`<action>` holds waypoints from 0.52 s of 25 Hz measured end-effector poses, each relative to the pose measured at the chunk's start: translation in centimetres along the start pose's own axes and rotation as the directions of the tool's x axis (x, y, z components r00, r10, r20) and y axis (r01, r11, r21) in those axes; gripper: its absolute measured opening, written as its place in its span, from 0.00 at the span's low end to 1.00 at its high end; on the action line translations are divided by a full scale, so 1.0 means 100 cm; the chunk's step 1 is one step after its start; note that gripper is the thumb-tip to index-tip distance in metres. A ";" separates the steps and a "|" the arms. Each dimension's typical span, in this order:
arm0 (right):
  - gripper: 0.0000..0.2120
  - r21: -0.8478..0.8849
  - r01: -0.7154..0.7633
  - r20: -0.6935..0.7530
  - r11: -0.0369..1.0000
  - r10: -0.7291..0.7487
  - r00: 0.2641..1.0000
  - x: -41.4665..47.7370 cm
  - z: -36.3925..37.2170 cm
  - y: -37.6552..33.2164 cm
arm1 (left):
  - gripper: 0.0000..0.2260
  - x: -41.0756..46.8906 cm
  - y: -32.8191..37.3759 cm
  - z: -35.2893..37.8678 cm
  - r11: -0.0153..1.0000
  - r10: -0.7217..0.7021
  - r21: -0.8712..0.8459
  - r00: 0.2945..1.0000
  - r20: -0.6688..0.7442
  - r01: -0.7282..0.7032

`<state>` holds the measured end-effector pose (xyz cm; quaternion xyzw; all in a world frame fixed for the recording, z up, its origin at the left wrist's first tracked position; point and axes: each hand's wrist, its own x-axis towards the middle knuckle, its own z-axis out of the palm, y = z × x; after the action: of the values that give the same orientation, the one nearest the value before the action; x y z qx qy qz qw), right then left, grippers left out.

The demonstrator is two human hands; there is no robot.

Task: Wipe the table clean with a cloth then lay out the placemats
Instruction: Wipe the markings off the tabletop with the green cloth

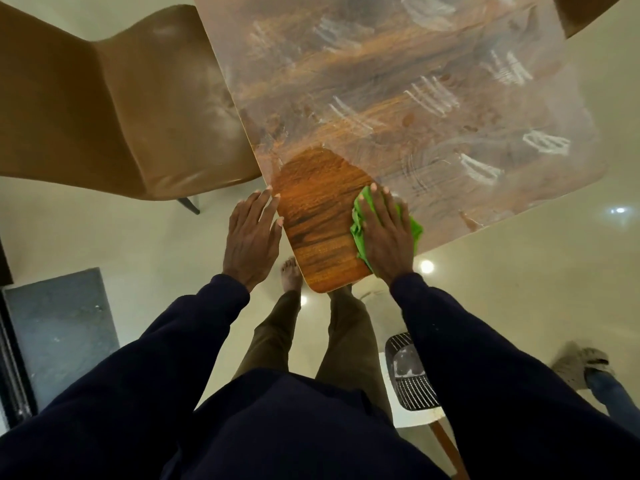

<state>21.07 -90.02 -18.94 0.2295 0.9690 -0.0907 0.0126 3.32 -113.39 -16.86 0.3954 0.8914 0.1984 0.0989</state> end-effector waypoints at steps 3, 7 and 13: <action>0.30 -0.011 -0.130 0.008 0.991 0.130 0.992 0.031 0.010 -0.067 | 0.21 0.000 0.013 0.009 0.999 -0.037 -0.032 0.999 0.028 0.038; 0.34 -0.011 0.331 0.111 0.943 -0.328 0.938 -0.012 0.020 -0.073 | 0.24 0.006 0.040 0.025 0.997 -0.009 -0.071 0.999 0.051 0.013; 0.29 0.022 0.124 0.024 0.992 -0.125 0.992 -0.007 -0.007 0.046 | 0.29 0.023 0.072 0.068 0.992 -0.093 -0.084 0.995 0.048 0.097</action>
<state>23.76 -86.11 -19.00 0.1677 0.9802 -0.1043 0.0166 8.81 -105.44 -19.92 0.3522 0.8973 0.2232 0.1448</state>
